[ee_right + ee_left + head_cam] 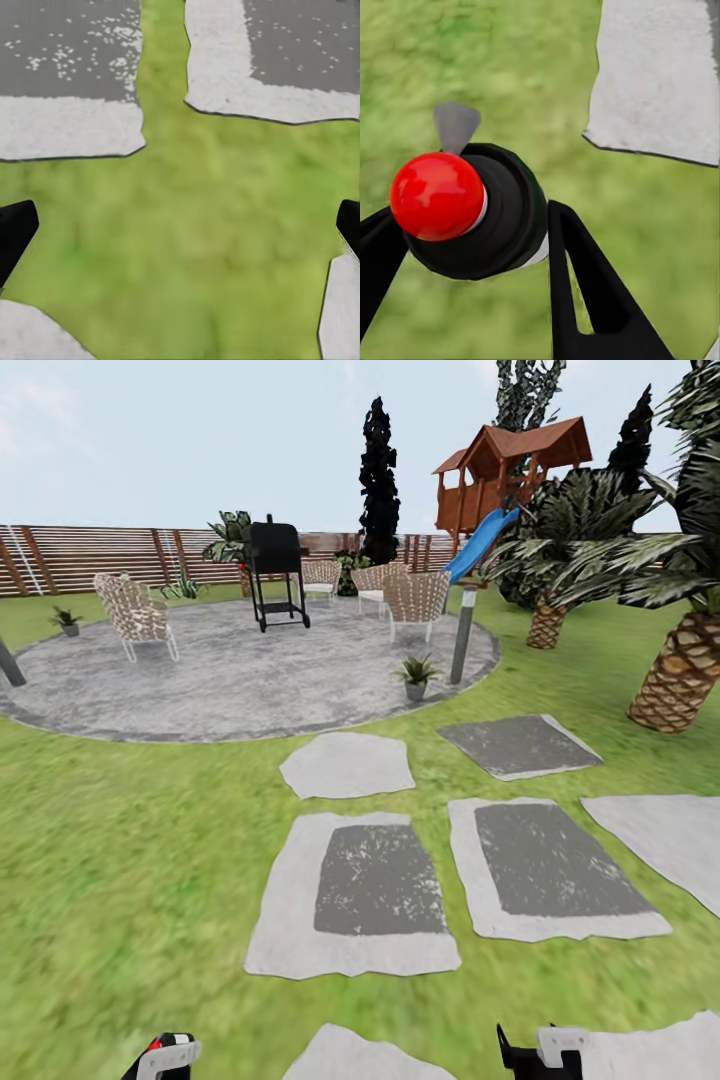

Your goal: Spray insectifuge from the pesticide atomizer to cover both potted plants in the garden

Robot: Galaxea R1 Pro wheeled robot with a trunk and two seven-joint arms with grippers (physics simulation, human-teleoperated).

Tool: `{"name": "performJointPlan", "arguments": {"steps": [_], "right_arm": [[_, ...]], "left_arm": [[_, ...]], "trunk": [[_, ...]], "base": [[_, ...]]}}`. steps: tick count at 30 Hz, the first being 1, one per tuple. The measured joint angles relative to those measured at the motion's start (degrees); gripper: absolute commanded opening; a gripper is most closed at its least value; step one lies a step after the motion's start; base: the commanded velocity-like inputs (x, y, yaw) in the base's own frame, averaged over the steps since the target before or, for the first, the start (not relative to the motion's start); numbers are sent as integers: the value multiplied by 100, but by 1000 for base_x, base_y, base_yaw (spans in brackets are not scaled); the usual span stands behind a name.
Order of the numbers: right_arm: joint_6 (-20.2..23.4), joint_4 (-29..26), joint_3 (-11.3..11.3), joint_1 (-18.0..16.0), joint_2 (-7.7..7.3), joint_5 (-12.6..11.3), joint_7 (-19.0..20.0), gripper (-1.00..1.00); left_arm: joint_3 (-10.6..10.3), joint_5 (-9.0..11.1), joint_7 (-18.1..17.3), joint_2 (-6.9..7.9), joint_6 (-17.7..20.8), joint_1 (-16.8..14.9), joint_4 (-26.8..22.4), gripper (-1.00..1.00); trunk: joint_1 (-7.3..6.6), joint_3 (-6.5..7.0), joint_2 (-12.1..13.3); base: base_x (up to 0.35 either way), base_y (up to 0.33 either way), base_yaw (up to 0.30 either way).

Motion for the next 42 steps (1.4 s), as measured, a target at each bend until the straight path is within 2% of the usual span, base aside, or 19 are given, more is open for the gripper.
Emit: {"name": "performJointPlan", "arguments": {"steps": [19,42], "right_arm": [[1,0,0,0,0,2,0,100],[3,1,0,0,0,3,0,100]], "left_arm": [[-3,-4,0,-2,9,0,3,-100],[-4,-5,0,-2,4,0,3,-100]], "trunk": [[0,0,0],[0,0,0]], "base": [[335,-82,0],[294,-155,0]]}}
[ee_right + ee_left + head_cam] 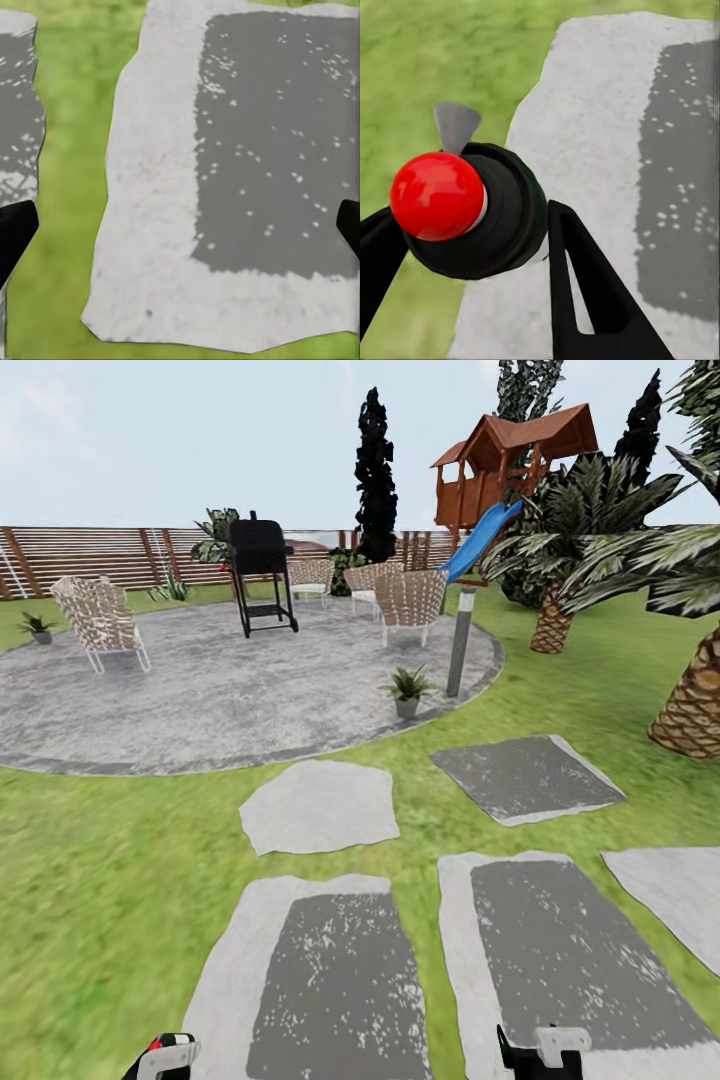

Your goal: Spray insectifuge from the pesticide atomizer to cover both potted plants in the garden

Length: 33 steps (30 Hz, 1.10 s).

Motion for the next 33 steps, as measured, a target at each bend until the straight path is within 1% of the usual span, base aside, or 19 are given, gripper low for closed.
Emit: {"name": "performJointPlan", "arguments": {"steps": [33], "right_arm": [[-5,0,0,0,0,3,0,100]], "left_arm": [[1,-1,0,0,4,0,0,-100]], "trunk": [[0,0,0]], "base": [[289,-165,0]]}}
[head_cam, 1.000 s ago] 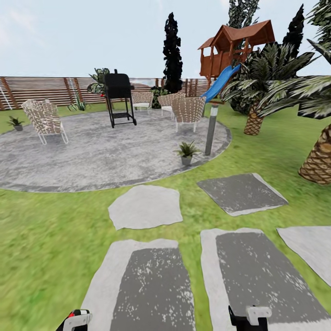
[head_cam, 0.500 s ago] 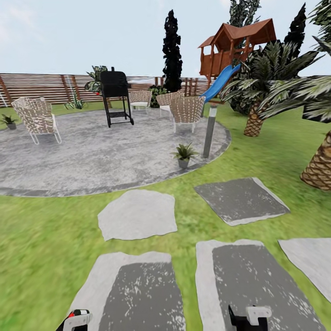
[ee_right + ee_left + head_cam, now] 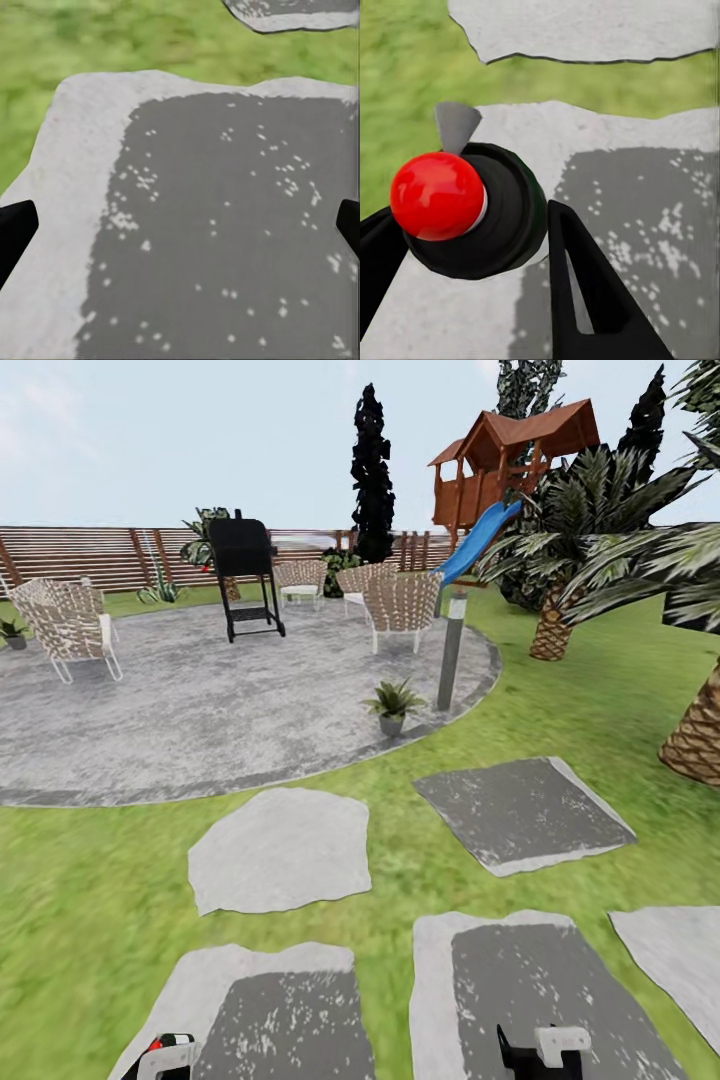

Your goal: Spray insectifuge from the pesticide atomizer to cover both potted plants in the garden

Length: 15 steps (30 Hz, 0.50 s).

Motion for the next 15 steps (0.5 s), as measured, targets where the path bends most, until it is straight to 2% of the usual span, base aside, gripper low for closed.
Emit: {"name": "performJointPlan", "arguments": {"steps": [15], "right_arm": [[5,0,0,0,0,-1,0,100]], "left_arm": [[-2,2,0,0,2,0,0,-100]], "trunk": [[0,0,0]], "base": [[290,-172,0]]}}
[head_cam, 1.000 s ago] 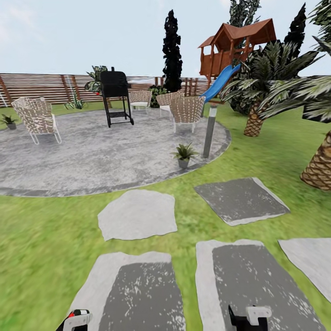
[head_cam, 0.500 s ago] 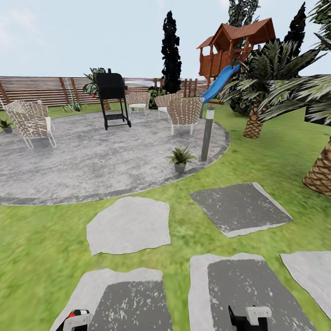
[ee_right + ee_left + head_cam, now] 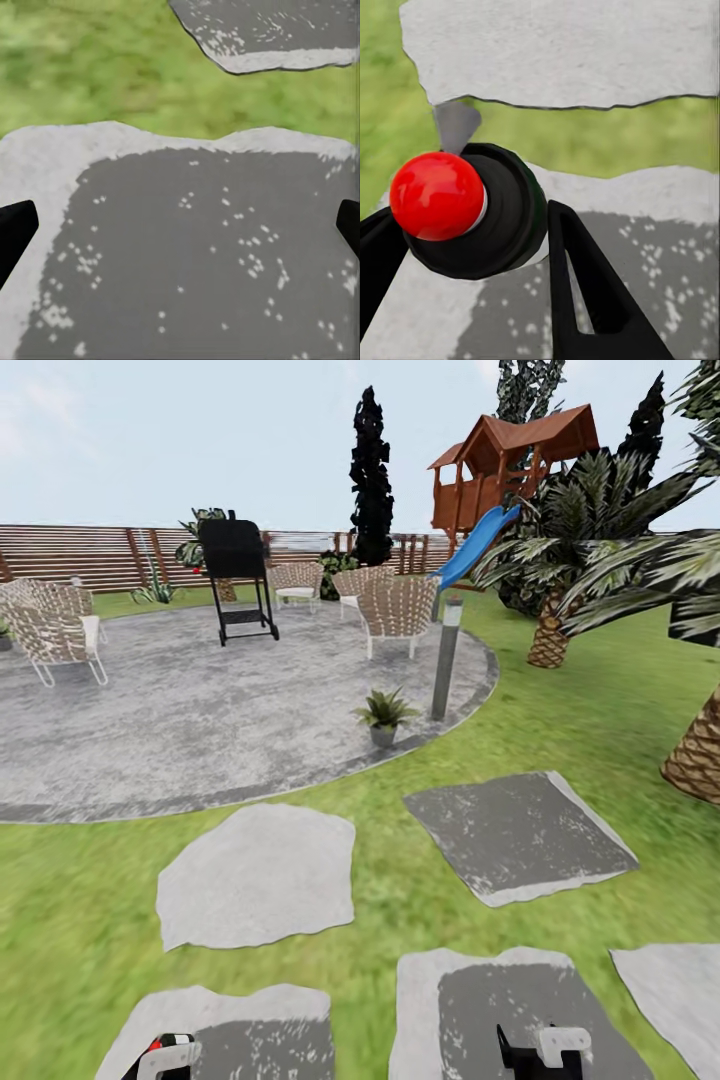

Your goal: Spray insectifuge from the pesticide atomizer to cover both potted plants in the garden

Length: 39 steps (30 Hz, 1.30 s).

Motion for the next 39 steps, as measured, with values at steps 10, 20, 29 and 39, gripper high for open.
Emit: {"name": "performJointPlan", "arguments": {"steps": [10,20,29,39], "right_arm": [[-4,0,0,0,0,3,0,100],[-5,0,0,0,0,3,0,100],[-5,0,1,0,0,3,20,100],[-3,2,1,-2,3,3,24,100]], "left_arm": [[-1,-7,0,0,0,0,0,-100],[-1,-11,0,0,0,0,0,-100],[0,-5,0,3,0,0,0,-100],[3,5,0,1,-7,2,-4,-100]], "trunk": [[0,0,0],[0,0,0],[0,0,0],[0,0,0]], "base": [[289,-172,0],[290,-172,0],[297,-164,0],[309,-142,151]]}}
